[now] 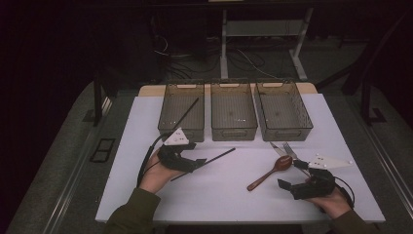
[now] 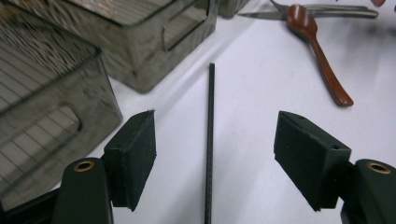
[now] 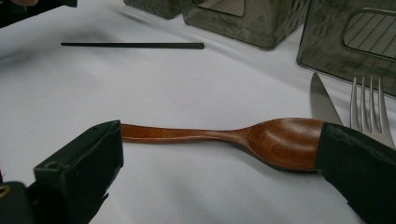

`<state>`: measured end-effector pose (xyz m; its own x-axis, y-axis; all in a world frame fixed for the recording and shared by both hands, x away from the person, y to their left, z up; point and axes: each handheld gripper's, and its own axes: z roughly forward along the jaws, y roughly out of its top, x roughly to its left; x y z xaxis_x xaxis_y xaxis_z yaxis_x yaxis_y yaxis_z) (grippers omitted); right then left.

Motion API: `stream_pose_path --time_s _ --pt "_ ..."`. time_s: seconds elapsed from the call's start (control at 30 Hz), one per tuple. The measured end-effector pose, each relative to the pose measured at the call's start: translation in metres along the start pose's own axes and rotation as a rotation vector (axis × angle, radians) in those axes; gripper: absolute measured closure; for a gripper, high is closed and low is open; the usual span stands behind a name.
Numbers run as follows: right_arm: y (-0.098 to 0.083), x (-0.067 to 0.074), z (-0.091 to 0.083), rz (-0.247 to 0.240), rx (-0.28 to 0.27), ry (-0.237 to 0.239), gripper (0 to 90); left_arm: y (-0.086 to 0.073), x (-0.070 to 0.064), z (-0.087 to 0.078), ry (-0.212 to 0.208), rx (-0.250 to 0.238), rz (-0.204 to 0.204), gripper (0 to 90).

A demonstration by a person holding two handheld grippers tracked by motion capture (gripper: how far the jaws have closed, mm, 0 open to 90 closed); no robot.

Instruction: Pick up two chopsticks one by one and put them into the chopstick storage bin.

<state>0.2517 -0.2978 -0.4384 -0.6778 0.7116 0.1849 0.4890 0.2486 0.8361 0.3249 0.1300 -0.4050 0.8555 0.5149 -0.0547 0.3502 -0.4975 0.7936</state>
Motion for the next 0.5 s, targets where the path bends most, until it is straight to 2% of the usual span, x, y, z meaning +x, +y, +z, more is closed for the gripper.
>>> stream_pose_path --time_s 0.2,0.23,0.5 --pt "0.000 0.000 0.000 -0.004 0.000 -0.001 1.6 -0.010 -0.003 0.010 -0.022 0.045 -0.003 31.6" --pt "0.000 0.000 0.000 -0.005 0.000 0.000 1.6 -0.011 -0.003 0.012 -0.021 0.059 0.007 33.0" --pt "0.000 0.000 0.000 -0.009 0.002 -0.002 1.6 -0.019 -0.003 0.028 -0.043 0.111 0.021 53.0"
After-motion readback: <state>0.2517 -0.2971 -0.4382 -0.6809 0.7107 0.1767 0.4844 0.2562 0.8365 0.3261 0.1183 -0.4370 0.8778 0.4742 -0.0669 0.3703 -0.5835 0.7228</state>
